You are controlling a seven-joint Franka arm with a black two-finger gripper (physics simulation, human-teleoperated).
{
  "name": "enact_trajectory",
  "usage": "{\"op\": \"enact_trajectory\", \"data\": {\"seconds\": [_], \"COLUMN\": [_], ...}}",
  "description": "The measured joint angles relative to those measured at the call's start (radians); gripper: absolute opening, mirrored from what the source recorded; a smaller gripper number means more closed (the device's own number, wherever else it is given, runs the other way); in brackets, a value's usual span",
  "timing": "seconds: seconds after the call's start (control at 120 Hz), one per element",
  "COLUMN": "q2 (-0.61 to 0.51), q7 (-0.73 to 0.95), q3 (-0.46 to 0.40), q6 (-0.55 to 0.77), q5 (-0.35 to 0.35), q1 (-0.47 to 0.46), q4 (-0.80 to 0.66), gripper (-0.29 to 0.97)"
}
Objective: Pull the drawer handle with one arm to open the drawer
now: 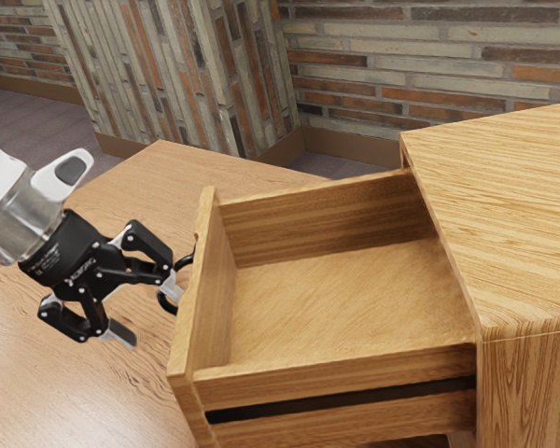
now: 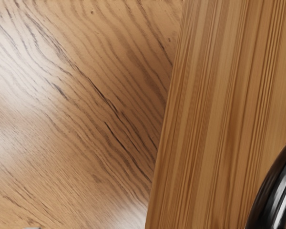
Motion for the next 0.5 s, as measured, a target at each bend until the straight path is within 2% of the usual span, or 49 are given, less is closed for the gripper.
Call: {"op": "enact_trajectory", "data": {"seconds": [0.5], "q2": [-0.081], "q7": [0.001], "q3": [0.021], "q6": [-0.053], "q5": [0.03], "q1": [0.03], "q4": [-0.023], "gripper": [0.54]}}
